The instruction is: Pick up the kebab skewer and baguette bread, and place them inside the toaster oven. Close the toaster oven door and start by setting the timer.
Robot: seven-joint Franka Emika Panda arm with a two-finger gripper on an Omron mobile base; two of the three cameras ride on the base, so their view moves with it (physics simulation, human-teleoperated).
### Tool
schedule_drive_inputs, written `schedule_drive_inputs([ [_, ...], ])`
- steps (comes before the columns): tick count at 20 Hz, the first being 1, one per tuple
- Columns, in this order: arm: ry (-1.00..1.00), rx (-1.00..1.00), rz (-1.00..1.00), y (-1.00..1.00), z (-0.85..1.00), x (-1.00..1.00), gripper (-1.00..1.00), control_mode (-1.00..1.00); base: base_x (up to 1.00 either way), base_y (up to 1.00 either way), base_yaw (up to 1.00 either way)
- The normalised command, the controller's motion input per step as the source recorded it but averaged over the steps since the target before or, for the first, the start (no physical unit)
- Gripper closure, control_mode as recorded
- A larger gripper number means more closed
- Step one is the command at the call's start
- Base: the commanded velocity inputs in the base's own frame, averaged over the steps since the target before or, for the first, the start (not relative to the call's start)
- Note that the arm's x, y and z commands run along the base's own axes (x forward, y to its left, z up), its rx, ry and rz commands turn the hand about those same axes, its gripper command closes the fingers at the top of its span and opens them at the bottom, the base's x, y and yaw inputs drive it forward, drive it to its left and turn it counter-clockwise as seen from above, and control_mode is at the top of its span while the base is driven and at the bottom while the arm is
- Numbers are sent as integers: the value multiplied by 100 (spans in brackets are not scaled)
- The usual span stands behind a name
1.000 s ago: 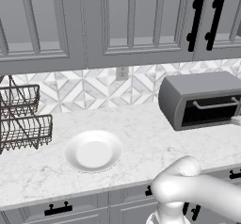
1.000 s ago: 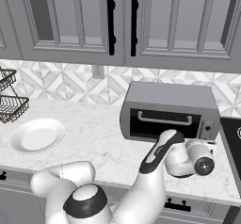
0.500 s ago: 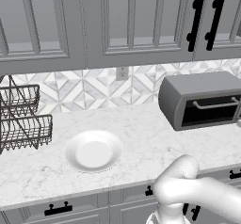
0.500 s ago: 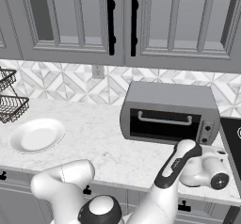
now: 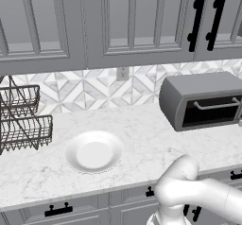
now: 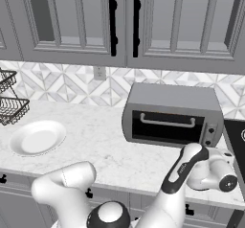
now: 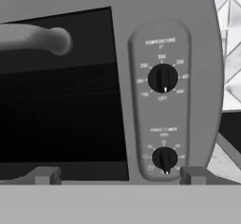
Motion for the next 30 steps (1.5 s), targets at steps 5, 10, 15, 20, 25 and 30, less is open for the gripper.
schedule_drive_inputs([
  [5, 0, 0, 0, -1, -12, 20, -100, -100, 0, 0, 0],
  [10, 0, 0, 0, -8, 0, 5, -100, -100, 0, 0, 0],
  [15, 0, 0, 0, -5, 0, 0, -100, -100, 0, 0, 0],
  [20, 0, 0, 0, -3, 0, 3, -100, -100, 0, 0, 0],
  [25, -1, 0, 0, -10, -4, 9, -100, -100, 0, 0, 0],
  [30, -1, 0, 0, -7, -4, 14, -100, -100, 0, 0, 0],
])
